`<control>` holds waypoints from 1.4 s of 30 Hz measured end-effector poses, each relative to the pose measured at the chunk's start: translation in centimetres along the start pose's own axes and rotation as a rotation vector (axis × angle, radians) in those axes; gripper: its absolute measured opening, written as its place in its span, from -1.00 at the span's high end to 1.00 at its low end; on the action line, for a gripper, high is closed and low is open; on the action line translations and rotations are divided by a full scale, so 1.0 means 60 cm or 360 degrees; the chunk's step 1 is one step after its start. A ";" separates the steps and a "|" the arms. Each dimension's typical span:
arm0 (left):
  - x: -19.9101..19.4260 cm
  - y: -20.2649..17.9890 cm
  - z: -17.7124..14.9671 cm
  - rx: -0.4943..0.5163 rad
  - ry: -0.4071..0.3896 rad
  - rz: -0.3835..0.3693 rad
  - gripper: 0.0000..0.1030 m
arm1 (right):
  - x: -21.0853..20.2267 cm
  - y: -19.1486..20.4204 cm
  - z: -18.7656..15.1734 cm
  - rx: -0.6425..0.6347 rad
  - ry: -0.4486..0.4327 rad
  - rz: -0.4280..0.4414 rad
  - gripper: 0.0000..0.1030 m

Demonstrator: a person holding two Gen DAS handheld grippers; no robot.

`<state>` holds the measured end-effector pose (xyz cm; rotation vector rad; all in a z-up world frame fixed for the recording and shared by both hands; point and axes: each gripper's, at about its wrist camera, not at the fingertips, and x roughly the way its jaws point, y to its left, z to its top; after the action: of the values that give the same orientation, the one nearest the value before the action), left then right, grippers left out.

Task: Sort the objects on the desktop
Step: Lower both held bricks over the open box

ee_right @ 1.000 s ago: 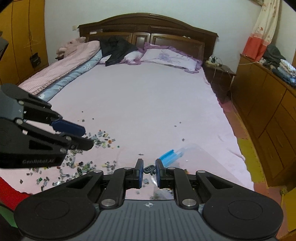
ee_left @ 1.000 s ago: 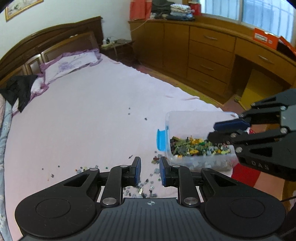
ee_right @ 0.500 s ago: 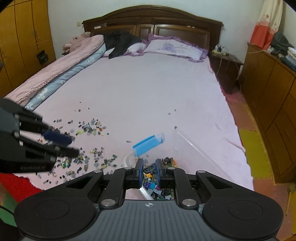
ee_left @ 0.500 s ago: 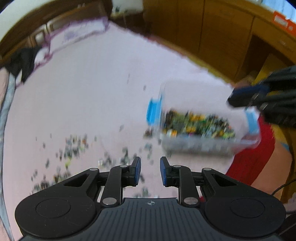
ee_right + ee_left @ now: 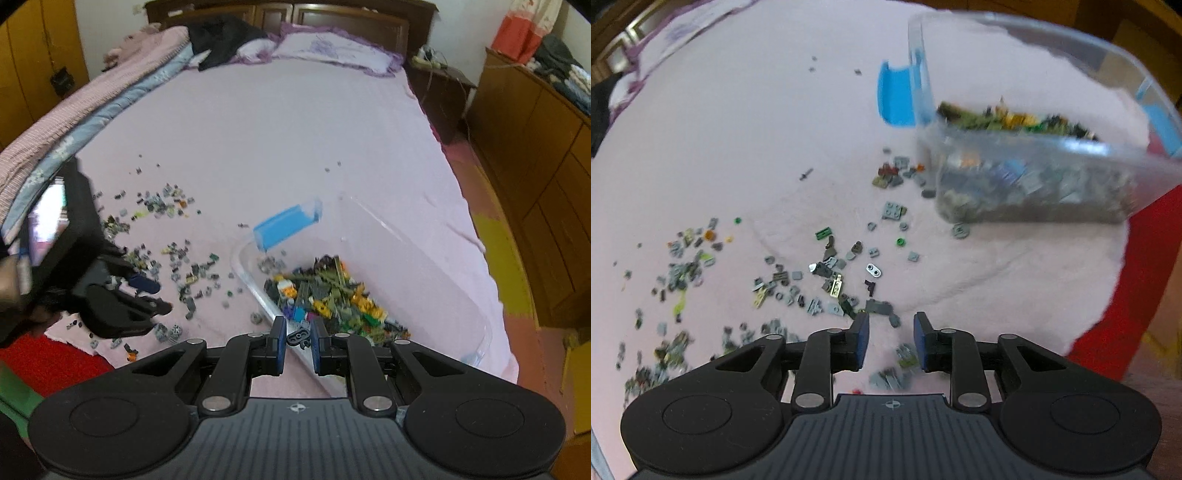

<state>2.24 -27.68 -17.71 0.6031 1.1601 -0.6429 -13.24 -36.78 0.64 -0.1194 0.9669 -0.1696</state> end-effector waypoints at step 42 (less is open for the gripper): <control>-0.173 -0.029 0.106 -0.0167 -0.0379 -0.0062 0.57 | -0.001 -0.040 0.047 -0.0030 -0.0118 0.0063 0.71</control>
<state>2.23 -31.94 -6.19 0.4040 0.9772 -0.6637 -11.18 -39.05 2.72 -0.1231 0.8962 -0.1191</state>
